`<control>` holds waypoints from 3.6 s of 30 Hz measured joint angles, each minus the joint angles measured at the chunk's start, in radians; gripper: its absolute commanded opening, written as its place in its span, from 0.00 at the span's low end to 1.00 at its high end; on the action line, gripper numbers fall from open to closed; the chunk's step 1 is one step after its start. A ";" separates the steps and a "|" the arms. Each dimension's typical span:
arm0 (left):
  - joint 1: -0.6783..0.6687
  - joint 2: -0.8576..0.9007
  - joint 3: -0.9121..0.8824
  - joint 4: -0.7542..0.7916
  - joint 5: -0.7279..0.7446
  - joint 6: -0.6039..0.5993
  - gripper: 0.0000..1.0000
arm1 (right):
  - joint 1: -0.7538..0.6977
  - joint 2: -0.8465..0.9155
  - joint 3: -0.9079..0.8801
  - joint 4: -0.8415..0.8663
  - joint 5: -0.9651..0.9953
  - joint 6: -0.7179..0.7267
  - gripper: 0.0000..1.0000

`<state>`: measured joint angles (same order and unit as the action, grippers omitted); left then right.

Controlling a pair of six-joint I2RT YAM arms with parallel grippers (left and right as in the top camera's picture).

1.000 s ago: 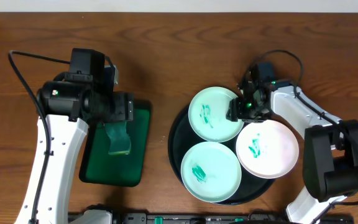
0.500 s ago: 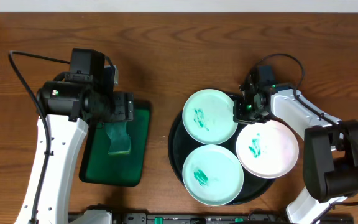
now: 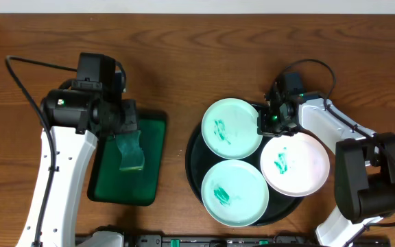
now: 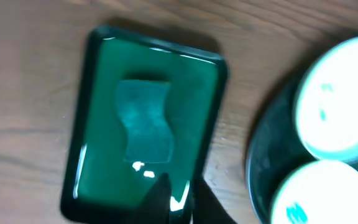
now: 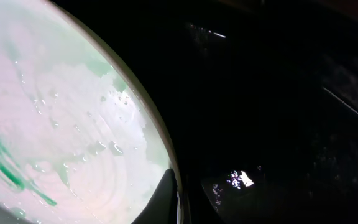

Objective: Clean dirty plates on tray and stack at the side

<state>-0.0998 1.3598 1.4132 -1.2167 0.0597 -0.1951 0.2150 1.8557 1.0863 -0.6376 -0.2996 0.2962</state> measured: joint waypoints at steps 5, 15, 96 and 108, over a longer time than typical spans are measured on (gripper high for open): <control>0.019 0.018 -0.015 0.000 -0.102 -0.067 0.15 | 0.000 0.000 0.000 0.000 0.000 0.000 0.01; 0.027 0.245 -0.167 0.053 -0.126 -0.082 0.88 | 0.000 0.000 0.000 -0.002 0.001 0.000 0.02; 0.143 0.360 -0.359 0.335 0.092 0.042 0.74 | 0.000 0.000 0.000 -0.017 0.001 0.000 0.01; 0.143 0.320 -0.359 0.334 0.100 0.043 0.66 | 0.000 0.000 0.000 -0.018 0.001 0.000 0.01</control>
<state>0.0429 1.6802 1.0538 -0.8825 0.1593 -0.1520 0.2146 1.8557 1.0863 -0.6559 -0.2989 0.2962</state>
